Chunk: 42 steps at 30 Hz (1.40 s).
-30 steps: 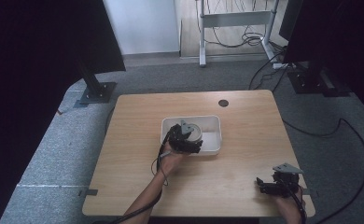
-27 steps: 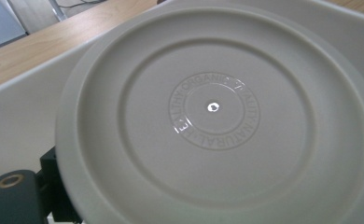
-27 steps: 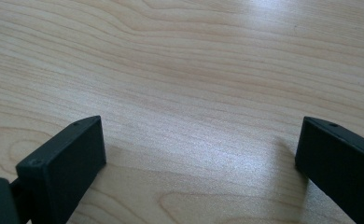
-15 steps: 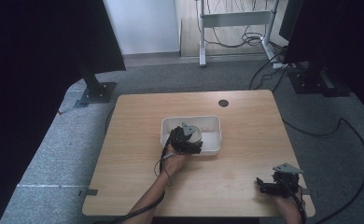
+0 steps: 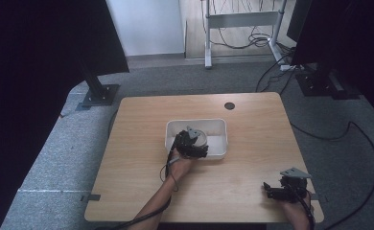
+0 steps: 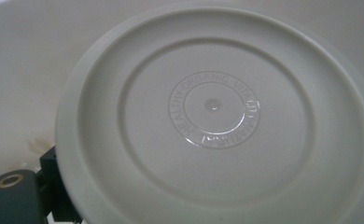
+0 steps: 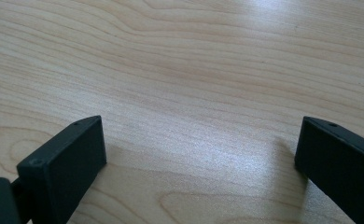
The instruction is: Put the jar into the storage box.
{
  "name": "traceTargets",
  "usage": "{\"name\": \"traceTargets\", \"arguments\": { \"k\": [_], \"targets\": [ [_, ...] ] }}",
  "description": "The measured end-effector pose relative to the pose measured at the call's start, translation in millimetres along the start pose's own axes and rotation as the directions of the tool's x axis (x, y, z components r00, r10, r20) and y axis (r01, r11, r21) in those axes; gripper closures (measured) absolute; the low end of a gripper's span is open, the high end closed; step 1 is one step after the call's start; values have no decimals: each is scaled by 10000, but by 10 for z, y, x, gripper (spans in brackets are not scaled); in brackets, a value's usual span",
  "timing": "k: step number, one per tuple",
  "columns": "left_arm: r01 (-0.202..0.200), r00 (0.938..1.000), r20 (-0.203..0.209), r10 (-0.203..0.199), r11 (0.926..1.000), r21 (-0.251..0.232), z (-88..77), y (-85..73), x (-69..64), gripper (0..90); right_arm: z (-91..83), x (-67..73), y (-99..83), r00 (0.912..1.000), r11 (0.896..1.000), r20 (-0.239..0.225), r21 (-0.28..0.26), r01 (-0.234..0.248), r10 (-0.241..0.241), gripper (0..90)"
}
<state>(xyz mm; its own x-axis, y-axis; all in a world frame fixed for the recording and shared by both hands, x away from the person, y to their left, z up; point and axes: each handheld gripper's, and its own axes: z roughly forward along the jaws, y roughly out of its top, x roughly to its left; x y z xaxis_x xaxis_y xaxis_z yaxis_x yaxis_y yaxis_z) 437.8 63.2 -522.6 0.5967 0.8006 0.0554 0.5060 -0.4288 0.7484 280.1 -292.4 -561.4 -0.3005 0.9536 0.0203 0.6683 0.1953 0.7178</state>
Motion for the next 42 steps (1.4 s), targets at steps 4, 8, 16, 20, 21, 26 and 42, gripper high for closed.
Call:
{"name": "traceTargets", "arguments": {
  "k": [4,8,16,20,21,26,42],
  "targets": [
    [112,9999,61,-114,9995,279,11,14,17,89,0,0,0,10000,10000,0,0,6,-6,15],
    [-14,10000,3,14,9994,356,17,14,6,78,0,0,0,10000,10000,-1,-1,8,-8,16],
    [46,9999,99,-47,9999,125,-14,21,-7,24,0,0,0,10000,10000,-1,0,6,-6,16],
    [-35,10000,75,34,9999,116,-42,18,-7,24,0,0,0,10000,10000,-2,1,6,-6,16],
    [-77,9999,65,76,9999,109,-52,16,-9,25,0,1,0,10000,10000,2,-7,1,-1,16],
    [-124,9999,12,124,9999,21,-82,18,-21,24,0,0,0,10000,10000,-1,0,8,-8,16],
    [-16,10000,-42,15,9997,-232,-215,-3,19,27,0,1,0,10000,10000,-3,1,5,-5,16]
  ]
}}
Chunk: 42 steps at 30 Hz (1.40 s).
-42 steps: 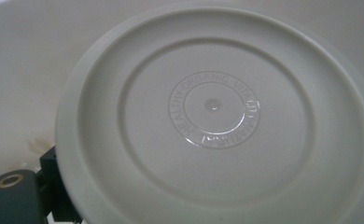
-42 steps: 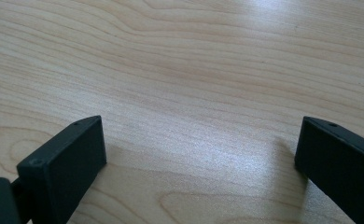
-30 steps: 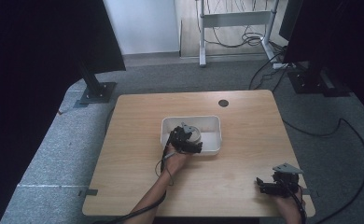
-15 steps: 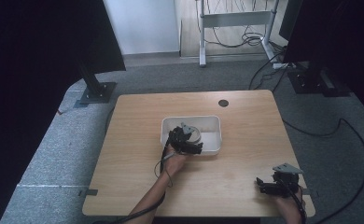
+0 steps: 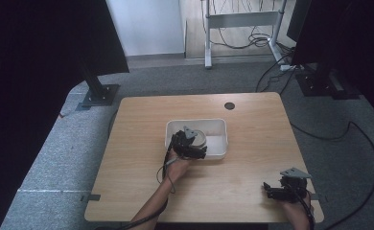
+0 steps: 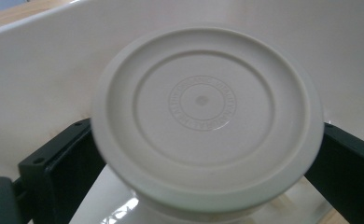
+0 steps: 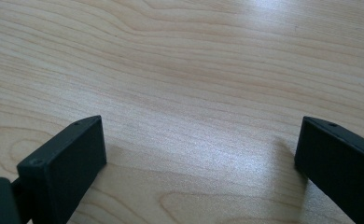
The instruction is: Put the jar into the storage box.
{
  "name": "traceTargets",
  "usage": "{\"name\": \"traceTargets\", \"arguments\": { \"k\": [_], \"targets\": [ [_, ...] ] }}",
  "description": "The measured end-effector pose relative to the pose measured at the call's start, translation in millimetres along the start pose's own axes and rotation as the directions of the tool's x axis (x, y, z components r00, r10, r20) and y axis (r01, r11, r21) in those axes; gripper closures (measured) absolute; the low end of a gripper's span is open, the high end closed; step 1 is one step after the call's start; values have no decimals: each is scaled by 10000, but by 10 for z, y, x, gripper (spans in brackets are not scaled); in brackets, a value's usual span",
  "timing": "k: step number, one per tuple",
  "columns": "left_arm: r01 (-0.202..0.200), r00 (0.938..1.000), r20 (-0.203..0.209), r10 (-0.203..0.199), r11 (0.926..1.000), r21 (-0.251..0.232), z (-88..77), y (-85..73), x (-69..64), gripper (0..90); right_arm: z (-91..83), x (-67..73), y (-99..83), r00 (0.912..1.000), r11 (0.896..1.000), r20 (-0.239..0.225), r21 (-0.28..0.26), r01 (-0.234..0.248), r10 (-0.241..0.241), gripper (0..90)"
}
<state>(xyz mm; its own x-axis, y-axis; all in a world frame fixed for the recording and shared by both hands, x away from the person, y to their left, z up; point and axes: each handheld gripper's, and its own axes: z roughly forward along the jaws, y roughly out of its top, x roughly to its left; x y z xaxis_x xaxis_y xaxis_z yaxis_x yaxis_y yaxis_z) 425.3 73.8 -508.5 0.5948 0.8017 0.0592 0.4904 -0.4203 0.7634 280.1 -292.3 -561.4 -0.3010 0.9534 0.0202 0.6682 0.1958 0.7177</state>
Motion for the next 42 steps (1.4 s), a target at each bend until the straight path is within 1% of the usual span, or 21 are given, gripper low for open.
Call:
{"name": "traceTargets", "arguments": {
  "k": [5,9,20,27,34,36,42],
  "targets": [
    [-30,10000,2,30,10000,-43,-45,-8,14,27,0,0,0,10000,10000,1,-1,4,-4,16],
    [-11,10000,79,12,9999,-145,-88,-11,9,27,0,0,0,10000,10000,2,-2,2,-2,16],
    [-156,9988,456,170,9994,-314,-202,-10,-17,28,0,0,0,10000,10000,6,-8,0,0,16],
    [-246,9985,481,265,9989,-390,-271,-37,-15,27,0,1,0,10000,10000,5,-8,-2,2,16],
    [-232,9985,482,253,9988,-437,-339,-82,9,28,-1,0,0,10000,10000,1,-2,7,-7,17],
    [-209,9983,542,233,9988,-453,-360,-99,16,28,0,0,0,10000,10000,2,-3,8,-8,17],
    [-331,9960,813,367,9984,-450,-430,-147,28,32,0,1,0,10000,10000,2,-4,9,-9,17]
  ]
}}
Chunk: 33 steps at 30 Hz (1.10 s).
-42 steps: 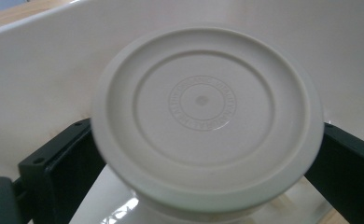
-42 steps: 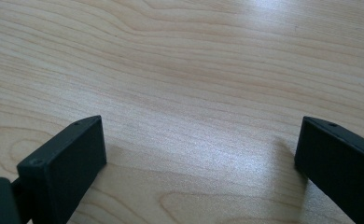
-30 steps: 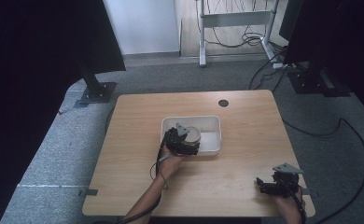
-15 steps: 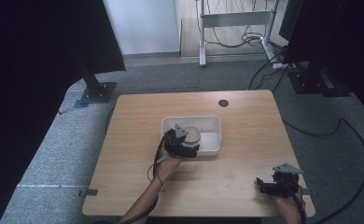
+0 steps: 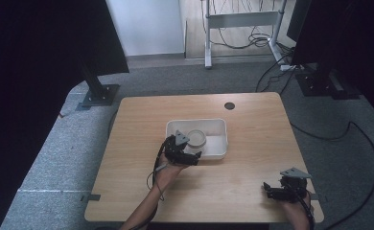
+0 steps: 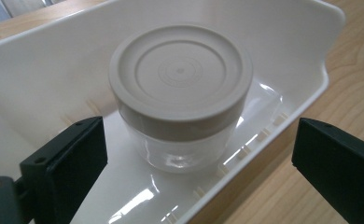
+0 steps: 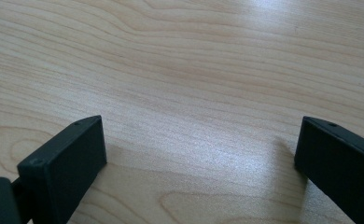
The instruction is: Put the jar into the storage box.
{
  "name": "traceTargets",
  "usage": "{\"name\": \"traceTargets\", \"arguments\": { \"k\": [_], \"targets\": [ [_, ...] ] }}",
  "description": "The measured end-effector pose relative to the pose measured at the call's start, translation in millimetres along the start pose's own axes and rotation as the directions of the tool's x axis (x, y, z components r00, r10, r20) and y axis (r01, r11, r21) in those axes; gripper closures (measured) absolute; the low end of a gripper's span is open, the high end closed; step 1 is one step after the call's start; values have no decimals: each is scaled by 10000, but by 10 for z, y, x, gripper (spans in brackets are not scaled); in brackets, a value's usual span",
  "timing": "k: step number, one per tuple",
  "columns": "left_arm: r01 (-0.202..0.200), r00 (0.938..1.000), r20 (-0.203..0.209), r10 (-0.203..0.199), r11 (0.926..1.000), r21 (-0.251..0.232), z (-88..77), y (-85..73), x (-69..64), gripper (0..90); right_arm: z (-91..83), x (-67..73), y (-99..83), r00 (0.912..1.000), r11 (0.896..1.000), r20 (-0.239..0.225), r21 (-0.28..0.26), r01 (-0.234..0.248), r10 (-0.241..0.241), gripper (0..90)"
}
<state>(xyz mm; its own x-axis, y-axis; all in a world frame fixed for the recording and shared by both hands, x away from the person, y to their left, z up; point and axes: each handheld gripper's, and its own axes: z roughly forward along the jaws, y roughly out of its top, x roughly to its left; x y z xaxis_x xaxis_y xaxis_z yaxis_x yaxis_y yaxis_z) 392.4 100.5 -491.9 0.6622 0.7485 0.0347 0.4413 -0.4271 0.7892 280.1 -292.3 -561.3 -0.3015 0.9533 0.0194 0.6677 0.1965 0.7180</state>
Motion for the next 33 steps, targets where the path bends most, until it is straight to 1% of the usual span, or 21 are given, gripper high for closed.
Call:
{"name": "traceTargets", "arguments": {
  "k": [4,8,17,25,33],
  "targets": [
    [-74,9998,189,76,9999,-83,-47,-27,-2,33,0,0,0,10000,10000,4,0,-1,1,17],
    [-103,9988,479,112,9997,-201,-96,-53,-1,33,0,1,0,10000,10000,7,1,-6,6,17],
    [-149,9988,465,160,9996,-233,-201,-114,28,40,-1,2,-1,10000,10000,20,0,-17,17,17],
    [-268,9975,653,288,9991,-317,-285,-165,52,43,-2,4,-1,10000,10000,33,7,-36,36,17],
    [-291,9969,718,318,9989,-379,-349,-224,81,43,-2,6,-2,10000,10000,49,1,-31,31,17]
  ]
}}
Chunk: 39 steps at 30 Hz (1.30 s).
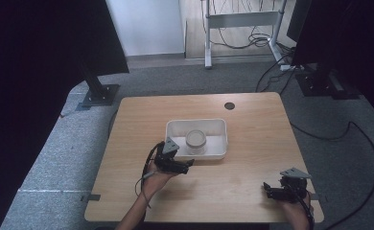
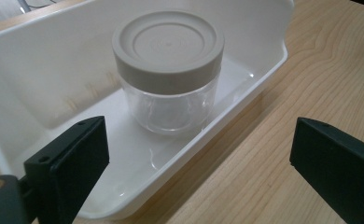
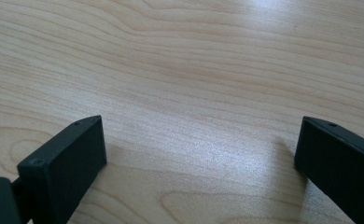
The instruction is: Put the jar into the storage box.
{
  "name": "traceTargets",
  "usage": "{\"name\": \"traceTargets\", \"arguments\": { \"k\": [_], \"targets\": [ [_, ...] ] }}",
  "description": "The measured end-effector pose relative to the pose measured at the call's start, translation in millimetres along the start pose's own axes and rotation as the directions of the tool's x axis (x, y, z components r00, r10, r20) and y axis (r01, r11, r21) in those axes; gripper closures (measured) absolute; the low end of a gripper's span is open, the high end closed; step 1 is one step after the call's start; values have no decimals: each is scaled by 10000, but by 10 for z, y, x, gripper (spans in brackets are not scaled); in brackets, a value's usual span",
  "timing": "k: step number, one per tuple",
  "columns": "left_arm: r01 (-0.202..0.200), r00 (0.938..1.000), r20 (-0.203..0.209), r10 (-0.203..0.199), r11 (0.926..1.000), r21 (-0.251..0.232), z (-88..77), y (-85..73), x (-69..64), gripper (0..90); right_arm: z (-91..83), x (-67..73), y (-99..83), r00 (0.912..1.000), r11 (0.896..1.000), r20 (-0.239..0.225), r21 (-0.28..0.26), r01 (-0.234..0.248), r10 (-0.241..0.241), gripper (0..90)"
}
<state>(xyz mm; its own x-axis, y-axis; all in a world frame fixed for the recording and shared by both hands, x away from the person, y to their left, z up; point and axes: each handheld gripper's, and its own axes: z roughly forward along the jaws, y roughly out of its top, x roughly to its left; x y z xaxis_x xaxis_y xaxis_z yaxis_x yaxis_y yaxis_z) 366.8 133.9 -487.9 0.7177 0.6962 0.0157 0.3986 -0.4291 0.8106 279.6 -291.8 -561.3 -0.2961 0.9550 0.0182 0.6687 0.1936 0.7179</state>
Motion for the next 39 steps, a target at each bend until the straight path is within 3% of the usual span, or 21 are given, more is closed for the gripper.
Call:
{"name": "traceTargets", "arguments": {
  "k": [24,39],
  "targets": [
    [236,9997,16,-236,9996,-180,-234,-139,121,37,0,1,-1,10000,10000,7,-5,-7,7,17],
    [8,10000,-26,-8,9997,-229,-368,-256,166,34,-1,2,-1,10000,10000,10,-5,-1,1,18]
  ]
}}
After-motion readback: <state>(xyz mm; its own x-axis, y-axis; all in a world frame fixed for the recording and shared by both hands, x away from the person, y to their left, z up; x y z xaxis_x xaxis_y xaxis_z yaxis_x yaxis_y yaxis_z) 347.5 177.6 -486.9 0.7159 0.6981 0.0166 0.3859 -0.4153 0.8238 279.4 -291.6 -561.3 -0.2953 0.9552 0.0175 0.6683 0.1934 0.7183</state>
